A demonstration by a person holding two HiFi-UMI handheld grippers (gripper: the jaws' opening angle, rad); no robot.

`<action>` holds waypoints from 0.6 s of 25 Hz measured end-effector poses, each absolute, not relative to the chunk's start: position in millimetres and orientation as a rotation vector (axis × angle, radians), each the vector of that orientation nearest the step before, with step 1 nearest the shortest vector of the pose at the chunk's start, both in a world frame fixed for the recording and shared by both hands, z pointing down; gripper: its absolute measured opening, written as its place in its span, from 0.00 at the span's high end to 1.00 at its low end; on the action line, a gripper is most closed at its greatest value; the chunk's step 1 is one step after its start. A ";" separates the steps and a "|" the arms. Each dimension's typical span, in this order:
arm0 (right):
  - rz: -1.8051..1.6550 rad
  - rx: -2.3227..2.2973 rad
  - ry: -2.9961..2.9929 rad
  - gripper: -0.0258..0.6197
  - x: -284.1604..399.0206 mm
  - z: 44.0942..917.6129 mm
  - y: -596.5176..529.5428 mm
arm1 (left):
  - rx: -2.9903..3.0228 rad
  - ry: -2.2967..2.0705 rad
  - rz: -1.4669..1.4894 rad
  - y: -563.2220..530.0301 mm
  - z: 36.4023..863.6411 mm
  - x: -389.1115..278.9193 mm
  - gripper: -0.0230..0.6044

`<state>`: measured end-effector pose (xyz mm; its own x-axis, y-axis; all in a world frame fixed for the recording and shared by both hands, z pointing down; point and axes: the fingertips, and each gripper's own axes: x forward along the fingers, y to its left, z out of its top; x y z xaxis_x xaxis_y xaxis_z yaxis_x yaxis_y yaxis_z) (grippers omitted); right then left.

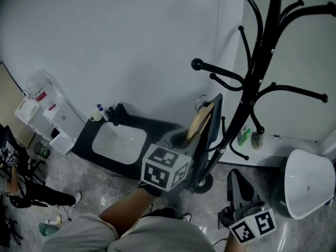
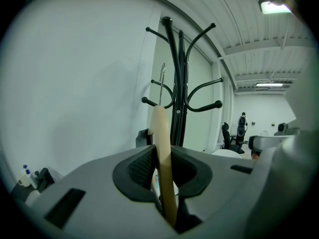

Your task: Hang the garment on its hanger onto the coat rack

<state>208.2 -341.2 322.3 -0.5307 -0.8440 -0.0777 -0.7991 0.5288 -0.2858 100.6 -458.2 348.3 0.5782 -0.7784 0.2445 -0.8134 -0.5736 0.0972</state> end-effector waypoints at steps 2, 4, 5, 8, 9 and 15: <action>-0.307 -1.415 2.545 0.94 214.0 320.1 -348.4 | 2.621 -1.307 0.267 -469.8 347.5 109.0 0.87; -0.299 -1.431 2.532 0.94 217.9 318.8 -355.9 | 2.634 -1.276 0.279 -481.3 346.9 117.5 0.87; -0.297 -1.438 2.525 0.94 218.8 318.5 -359.5 | 2.640 -1.262 0.287 -487.2 346.9 121.3 0.87; -0.295 -1.462 2.504 0.94 222.0 319.4 -371.8 | 2.652 -1.223 0.310 -505.8 349.6 131.7 0.87; -0.296 -1.470 2.499 0.94 222.7 320.2 -376.0 | 2.655 -1.212 0.318 -511.9 351.3 134.6 0.87; -0.304 -1.519 2.474 0.94 224.6 322.2 -395.0 | 2.667 -1.144 0.362 -539.4 360.5 146.8 0.87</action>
<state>224.6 -395.0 322.2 -0.4404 -0.8942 -0.0803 -0.8482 0.4437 -0.2894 146.8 -539.4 360.5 0.6672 -0.6785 0.3074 -0.7318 -0.6741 0.1004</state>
